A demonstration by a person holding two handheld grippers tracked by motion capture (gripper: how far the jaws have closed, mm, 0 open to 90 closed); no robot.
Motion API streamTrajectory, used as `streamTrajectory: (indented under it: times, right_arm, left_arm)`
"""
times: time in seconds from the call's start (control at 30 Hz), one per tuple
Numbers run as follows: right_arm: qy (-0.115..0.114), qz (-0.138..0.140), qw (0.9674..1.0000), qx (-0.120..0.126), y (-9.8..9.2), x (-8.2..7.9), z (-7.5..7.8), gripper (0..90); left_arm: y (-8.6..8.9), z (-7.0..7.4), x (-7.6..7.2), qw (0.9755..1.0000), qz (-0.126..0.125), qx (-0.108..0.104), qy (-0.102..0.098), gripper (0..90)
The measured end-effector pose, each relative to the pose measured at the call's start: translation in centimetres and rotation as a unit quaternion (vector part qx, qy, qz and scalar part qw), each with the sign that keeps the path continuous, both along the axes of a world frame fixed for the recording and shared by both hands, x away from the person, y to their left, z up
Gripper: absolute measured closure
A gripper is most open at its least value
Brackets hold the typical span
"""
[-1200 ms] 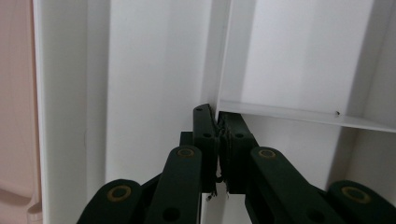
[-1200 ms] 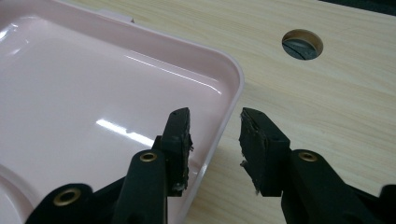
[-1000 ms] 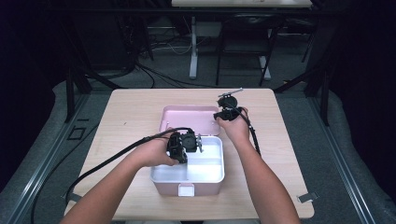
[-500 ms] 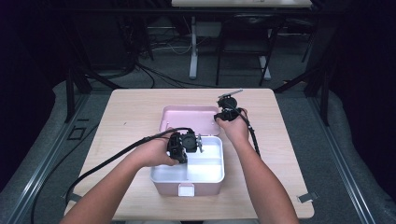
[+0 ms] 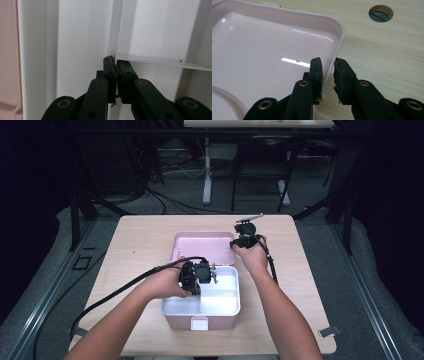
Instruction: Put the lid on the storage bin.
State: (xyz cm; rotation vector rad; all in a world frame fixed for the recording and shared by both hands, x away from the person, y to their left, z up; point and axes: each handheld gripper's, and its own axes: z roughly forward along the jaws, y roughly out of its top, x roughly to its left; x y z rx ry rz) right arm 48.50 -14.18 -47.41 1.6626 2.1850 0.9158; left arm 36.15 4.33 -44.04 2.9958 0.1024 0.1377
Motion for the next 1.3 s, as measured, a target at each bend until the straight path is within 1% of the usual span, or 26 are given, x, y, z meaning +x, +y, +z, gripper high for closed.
streamTrajectory:
  times: [0.1,0.17,0.33,0.37,0.4,0.43,0.47,0.5,0.53,0.57,0.6,0.63,0.7,0.73,0.77,0.8,0.83,0.87,0.9,0.93,1.0,1.03,1.1,1.13,1.2,1.3]
  right_arm:
    - [-0.008,0.002,1.0000,0.001,0.0,-0.1,0.2,77.2]
    - [-0.009,0.003,0.9999,-0.001,0.0,-0.3,0.5,77.7]
    - [-0.026,0.006,0.9996,0.004,-0.2,-0.8,1.3,78.8]
    - [-0.032,0.005,0.9995,0.001,-0.3,-1.0,1.5,80.9]
    - [-0.046,0.016,0.9988,0.002,-0.5,-1.2,1.9,90.0]
    - [-0.054,0.018,0.9983,0.014,-0.6,-1.4,2.2,90.0]
    - [-0.058,0.017,0.9976,0.034,-0.6,-1.6,2.6,90.0]
    - [-0.058,0.029,0.9970,0.042,-0.7,-1.7,2.9,90.0]
    - [-0.069,0.019,0.9972,0.022,-0.3,-2.0,3.2,90.0]
    - [-0.057,0.049,0.9965,0.038,-0.3,-2.0,3.5,90.0]
    - [-0.078,0.021,0.9967,0.006,0.2,-2.1,3.5,90.0]
    - [-0.070,0.031,0.9970,0.010,0.1,-2.1,3.7,90.0]
    - [-0.069,0.024,0.9972,0.012,0.2,-1.8,3.6,86.9]
    - [-0.064,0.025,0.9975,0.013,0.2,-1.6,3.4,85.4]
    - [-0.064,0.011,0.9979,-0.001,0.3,-1.5,3.1,83.5]
    - [-0.054,0.032,0.9979,0.015,0.1,-1.3,3.0,81.5]
    - [-0.060,0.007,0.9981,-0.011,0.4,-1.3,2.7,78.3]
    - [-0.052,0.021,0.9984,-0.001,0.3,-1.1,2.5,74.4]
    - [-0.049,0.017,0.9986,-0.014,0.4,-0.9,2.3,73.7]
    - [-0.050,0.010,0.9984,-0.023,0.5,-0.7,2.0,70.2]
    - [-0.038,-0.003,0.9988,-0.032,0.6,-0.3,1.5,65.5]
    - [-0.029,0.005,0.9992,-0.027,0.5,-0.1,1.3,64.2]
    - [-0.029,-0.007,0.9988,-0.039,0.6,0.0,0.9,63.6]
    - [-0.022,-0.003,0.9992,-0.034,0.6,0.1,0.7,63.6]
    - [-0.019,-0.005,0.9993,-0.032,0.5,0.2,0.5,63.7]
    - [-0.012,-0.014,0.9992,-0.036,0.5,0.3,0.3,63.9]
  left_arm:
    - [0.0,0.0,0.0,1.0000,0.000,0.001,0.002,86.3]
    - [0.0,0.0,0.0,1.0000,-0.001,0.001,0.002,86.3]
    - [0.0,0.0,0.0,1.0000,0.000,0.000,0.002,86.3]
    - [0.0,0.0,0.0,1.0000,0.000,0.001,0.001,86.3]
    - [0.0,0.0,0.0,1.0000,0.000,0.000,-0.001,86.2]
    - [0.0,0.0,0.0,1.0000,-0.001,0.002,0.001,86.2]
    - [0.0,0.0,0.0,1.0000,-0.001,0.001,0.001,86.2]
    - [0.0,0.0,0.0,1.0000,-0.001,0.002,0.002,86.3]
    - [0.0,0.0,0.0,1.0000,-0.001,0.001,0.002,86.3]
    - [0.0,0.0,0.1,1.0000,-0.002,0.002,0.002,86.2]
    - [-0.1,0.0,0.1,1.0000,-0.002,0.003,0.003,86.3]
    - [0.0,0.0,0.0,1.0000,-0.001,0.002,0.002,86.2]
    - [0.0,0.0,0.0,1.0000,-0.001,0.002,0.000,86.2]
    - [0.0,0.0,0.0,1.0000,-0.001,0.002,0.000,86.2]
    - [0.0,0.0,0.0,1.0000,-0.001,0.002,0.000,86.2]
    - [0.0,0.0,0.0,1.0000,0.000,0.000,0.001,86.2]
    - [0.0,0.0,0.1,1.0000,-0.002,0.003,0.002,86.3]
    - [0.0,0.0,0.1,1.0000,-0.002,0.001,0.001,86.2]
    - [0.0,0.0,0.1,1.0000,-0.002,0.002,0.001,86.3]
    - [0.0,0.0,0.0,1.0000,0.000,0.001,0.002,86.2]
    - [0.0,0.0,0.0,1.0000,-0.001,0.001,0.000,86.3]
    - [0.0,0.0,0.0,1.0000,-0.001,0.002,0.000,86.2]
    - [0.0,0.0,0.0,1.0000,-0.001,0.002,0.000,86.2]
    - [0.0,0.0,0.0,1.0000,-0.001,0.002,0.000,86.2]
    - [0.0,0.0,0.0,1.0000,-0.001,0.001,0.000,86.2]
    - [0.0,0.0,0.0,1.0000,-0.001,0.002,-0.001,86.2]
